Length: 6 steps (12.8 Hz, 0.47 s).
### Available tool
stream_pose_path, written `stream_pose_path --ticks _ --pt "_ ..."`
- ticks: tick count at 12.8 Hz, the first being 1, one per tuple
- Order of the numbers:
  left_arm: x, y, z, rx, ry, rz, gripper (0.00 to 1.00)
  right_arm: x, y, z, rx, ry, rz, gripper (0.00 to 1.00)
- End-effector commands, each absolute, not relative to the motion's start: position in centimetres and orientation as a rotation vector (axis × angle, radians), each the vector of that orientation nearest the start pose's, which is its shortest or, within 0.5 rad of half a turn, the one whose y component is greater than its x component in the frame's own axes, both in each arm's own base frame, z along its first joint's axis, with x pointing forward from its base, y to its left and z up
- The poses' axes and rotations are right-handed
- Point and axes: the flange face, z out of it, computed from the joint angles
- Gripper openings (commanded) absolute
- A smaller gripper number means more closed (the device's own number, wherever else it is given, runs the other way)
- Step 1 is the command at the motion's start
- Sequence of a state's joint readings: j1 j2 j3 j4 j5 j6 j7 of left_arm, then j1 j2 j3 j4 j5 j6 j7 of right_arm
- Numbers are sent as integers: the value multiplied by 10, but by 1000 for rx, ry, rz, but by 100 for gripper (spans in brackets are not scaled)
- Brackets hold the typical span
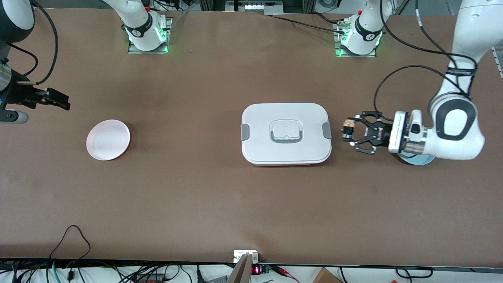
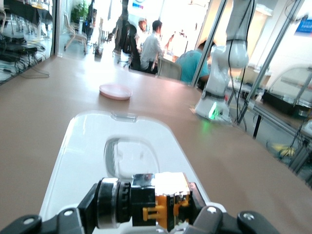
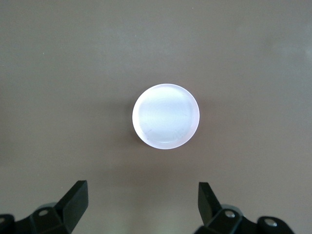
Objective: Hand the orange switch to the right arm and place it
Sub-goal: 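Lift the orange switch with the left gripper while the right gripper reaches over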
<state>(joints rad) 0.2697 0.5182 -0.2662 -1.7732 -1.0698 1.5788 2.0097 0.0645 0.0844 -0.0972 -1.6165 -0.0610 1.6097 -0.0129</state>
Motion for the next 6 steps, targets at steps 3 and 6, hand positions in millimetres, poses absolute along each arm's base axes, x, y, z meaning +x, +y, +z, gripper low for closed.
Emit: stream_pose_path --ticks 3,6 --pt "629 -217 336 1119 -1116 836 0 574 -11 561 -3147 2 191 100" --pt "636 -316 352 1089 -1056 941 0 577 1 558 -3055 -3 180 100"
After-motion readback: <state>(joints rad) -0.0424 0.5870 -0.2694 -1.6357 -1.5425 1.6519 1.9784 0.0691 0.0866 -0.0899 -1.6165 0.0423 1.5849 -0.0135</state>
